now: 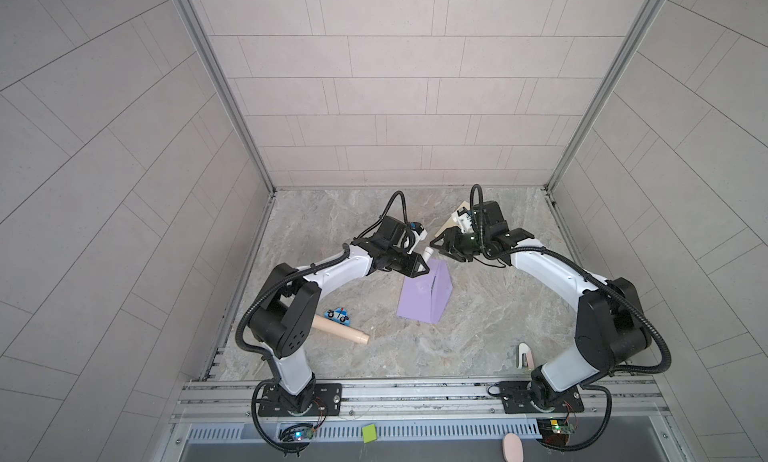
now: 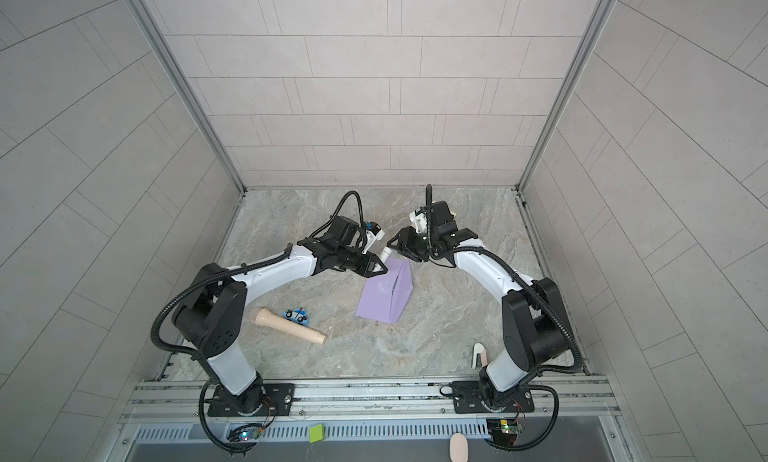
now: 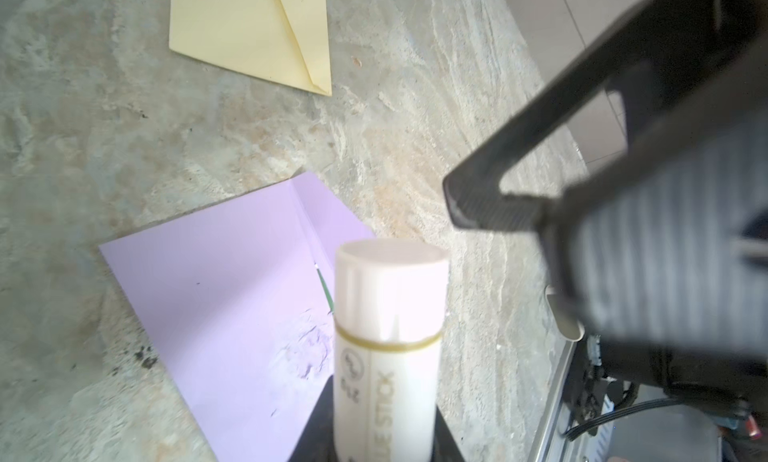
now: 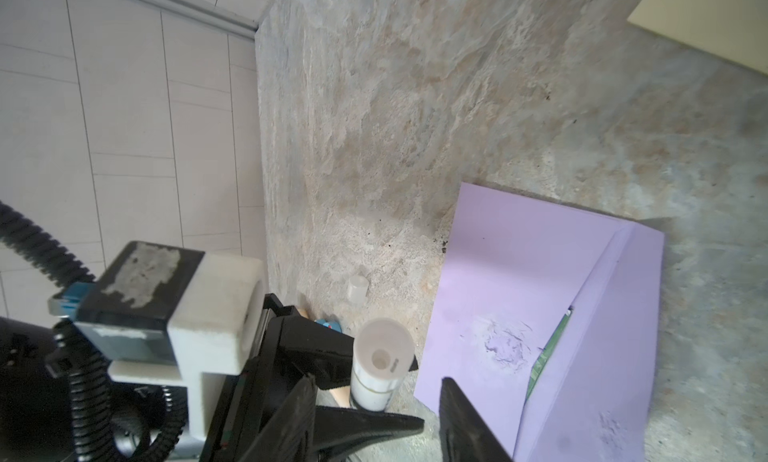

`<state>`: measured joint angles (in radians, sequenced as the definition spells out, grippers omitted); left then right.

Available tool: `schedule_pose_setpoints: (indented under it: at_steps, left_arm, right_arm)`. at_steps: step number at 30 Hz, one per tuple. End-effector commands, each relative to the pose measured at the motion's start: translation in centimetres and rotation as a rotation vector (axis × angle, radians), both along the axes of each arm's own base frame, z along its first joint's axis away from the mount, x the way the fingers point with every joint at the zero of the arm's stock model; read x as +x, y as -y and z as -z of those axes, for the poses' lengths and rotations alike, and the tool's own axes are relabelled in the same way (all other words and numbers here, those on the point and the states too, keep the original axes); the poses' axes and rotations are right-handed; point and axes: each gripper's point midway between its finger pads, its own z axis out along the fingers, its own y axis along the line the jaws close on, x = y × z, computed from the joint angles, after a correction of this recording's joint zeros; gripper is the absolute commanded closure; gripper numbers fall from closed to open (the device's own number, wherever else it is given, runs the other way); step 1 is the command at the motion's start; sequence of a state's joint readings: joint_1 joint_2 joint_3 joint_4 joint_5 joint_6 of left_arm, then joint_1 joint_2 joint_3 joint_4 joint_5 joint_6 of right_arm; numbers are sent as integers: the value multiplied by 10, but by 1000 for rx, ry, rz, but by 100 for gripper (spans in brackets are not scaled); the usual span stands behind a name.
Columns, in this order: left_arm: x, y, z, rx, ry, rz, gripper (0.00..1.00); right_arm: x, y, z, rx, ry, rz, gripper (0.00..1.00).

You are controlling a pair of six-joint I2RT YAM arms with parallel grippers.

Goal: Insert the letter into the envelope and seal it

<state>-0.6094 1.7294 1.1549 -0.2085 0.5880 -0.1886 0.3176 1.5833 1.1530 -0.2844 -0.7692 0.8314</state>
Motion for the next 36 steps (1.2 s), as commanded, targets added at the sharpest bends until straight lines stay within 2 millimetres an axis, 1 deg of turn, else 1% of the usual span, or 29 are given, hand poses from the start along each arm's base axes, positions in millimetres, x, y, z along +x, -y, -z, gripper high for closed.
schedule_pose_setpoints:
  at_steps: [1, 3, 6, 9, 11, 14, 15, 19, 22, 25, 29, 31, 34, 35, 36]
  left_arm:
    - [-11, -4, -12, 32, 97, 61, 100]
    - [-16, -3, -13, 35, 111, 82, 100]
    - [-24, -1, -11, 47, 127, 105, 100]
    - [-27, -1, -8, 70, 129, 113, 100]
    - [-27, -2, -9, 73, 134, 113, 100]
    - [-27, -1, -9, 78, 142, 117, 100]
    - [-26, -2, -7, 83, 145, 116, 100]
    - [-26, -1, -6, 88, 148, 124, 100]
    - [-27, 0, -5, 90, 147, 131, 100]
    - [-27, -1, -3, 98, 147, 129, 100]
    - [-27, -1, -3, 102, 149, 130, 100]
    - [-28, 0, -2, 100, 145, 136, 100]
    - [-30, 1, -2, 97, 141, 142, 100]
    - [-31, 1, -1, 96, 138, 143, 100]
    - [-31, 2, -2, 93, 139, 146, 100]
  right_arm:
    - [-18, -14, -1, 59, -39, -157, 49]
    - [-24, -16, 6, 55, -66, -200, 49]
    - [-28, -19, 13, 61, -90, -232, 49]
    - [-31, -23, 15, 76, -99, -257, 51]
    - [-34, -25, 16, 82, -101, -273, 55]
    - [-40, -29, 18, 91, -115, -301, 67]
    - [-43, -31, 18, 97, -119, -316, 69]
    - [-57, -36, 19, 92, -134, -376, 69]
    - [-61, -37, 21, 92, -155, -390, 69]
    - [-63, -38, 21, 98, -161, -401, 64]
    - [-67, -38, 20, 92, -161, -423, 61]
    - [-66, -38, 19, 89, -159, -423, 67]
    - [-63, -38, 20, 84, -162, -418, 85]
    - [-61, -39, 20, 82, -158, -416, 88]
    - [-60, -39, 21, 79, -153, -409, 90]
